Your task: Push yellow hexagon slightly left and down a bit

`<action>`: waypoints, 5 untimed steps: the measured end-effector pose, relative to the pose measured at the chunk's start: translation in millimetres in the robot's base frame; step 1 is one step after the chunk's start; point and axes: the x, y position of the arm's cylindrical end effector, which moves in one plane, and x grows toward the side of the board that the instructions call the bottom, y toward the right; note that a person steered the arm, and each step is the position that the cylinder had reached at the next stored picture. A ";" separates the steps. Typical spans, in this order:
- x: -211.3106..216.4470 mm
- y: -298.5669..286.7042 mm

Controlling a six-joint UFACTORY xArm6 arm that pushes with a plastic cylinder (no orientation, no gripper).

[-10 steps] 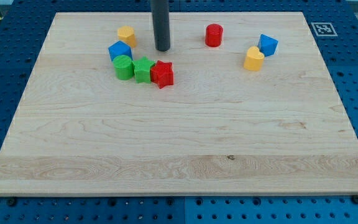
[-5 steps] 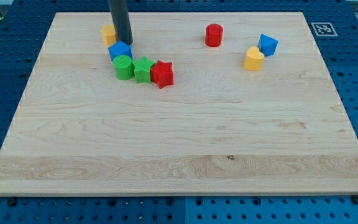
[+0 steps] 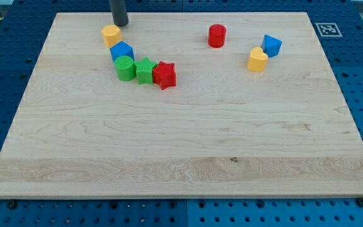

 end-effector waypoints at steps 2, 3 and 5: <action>13.2 -23.3; 33.4 -22.4; 60.0 -15.1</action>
